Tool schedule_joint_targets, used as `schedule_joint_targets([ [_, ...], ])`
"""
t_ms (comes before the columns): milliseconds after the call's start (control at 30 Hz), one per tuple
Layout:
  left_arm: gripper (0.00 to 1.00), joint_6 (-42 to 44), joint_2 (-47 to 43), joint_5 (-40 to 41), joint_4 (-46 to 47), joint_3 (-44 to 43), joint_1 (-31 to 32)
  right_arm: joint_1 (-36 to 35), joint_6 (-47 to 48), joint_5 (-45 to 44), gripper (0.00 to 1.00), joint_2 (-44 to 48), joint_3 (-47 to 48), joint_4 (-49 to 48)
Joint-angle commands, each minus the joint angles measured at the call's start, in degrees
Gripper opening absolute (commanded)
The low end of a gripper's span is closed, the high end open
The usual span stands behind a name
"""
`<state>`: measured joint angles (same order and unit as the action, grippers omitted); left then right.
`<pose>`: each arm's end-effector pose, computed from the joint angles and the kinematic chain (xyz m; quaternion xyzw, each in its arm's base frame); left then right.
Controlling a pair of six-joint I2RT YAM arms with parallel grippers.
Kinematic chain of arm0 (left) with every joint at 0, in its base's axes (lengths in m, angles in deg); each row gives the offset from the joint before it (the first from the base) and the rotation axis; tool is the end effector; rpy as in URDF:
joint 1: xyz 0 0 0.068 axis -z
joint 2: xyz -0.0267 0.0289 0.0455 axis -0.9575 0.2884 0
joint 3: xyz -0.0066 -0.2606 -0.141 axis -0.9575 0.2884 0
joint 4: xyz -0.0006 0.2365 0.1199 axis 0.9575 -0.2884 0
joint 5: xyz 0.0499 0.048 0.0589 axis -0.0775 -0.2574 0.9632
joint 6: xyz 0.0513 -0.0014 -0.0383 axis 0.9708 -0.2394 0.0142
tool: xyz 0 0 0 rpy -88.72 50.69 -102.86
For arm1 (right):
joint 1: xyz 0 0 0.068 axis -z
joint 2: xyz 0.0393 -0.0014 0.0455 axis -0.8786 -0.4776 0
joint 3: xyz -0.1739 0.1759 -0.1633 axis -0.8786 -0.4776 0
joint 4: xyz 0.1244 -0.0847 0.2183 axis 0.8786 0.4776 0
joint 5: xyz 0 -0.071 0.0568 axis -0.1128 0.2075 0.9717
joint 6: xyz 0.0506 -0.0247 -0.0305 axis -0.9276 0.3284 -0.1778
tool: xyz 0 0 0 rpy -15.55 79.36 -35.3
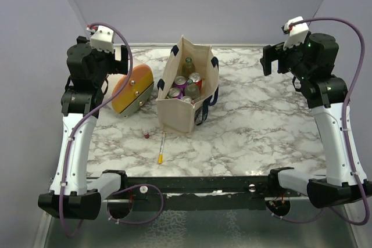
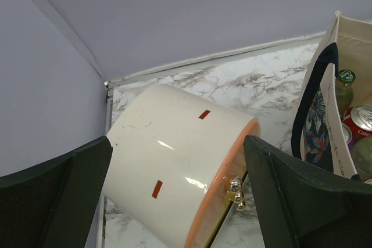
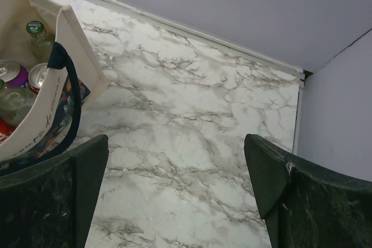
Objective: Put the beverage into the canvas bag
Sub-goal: Reset both arms
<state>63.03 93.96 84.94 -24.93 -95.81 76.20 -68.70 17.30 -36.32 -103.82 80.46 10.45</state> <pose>0.2410 -0.0143 0.4851 0.0845 0.7470 0.0165 0.6593 0.2411 0.0348 0.4880 -0.1543 0.8048 0.0153 0.5729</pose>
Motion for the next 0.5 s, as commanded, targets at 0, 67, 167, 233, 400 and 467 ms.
schedule_joint_targets([
  [0,0.99,-2.01,-5.42,2.14,5.05,4.65,-1.24,-0.16,0.40,-1.00,1.00,2.87,-3.51,-3.57],
  [67,0.99,-1.59,-7.48,3.72,7.15,6.49,-1.33,-0.16,-0.68,-0.08,1.00,4.13,-5.36,-4.47],
  [167,0.99,-1.21,-8.70,2.80,8.08,7.45,-1.77,-0.16,-2.02,0.08,1.00,7.47,-9.08,-6.80],
  [233,0.99,-1.19,-8.97,2.30,7.60,7.38,-1.89,-0.16,-1.54,0.16,1.00,9.60,-11.15,-7.95],
  [400,0.99,-1.00,-8.60,3.31,6.38,7.75,-2.53,-0.15,0.37,-1.25,1.00,11.46,-13.81,-8.31],
  [467,0.99,-0.80,-8.83,3.61,5.79,8.01,-2.86,-0.16,0.63,-1.65,1.00,11.60,-14.30,-8.27],
])
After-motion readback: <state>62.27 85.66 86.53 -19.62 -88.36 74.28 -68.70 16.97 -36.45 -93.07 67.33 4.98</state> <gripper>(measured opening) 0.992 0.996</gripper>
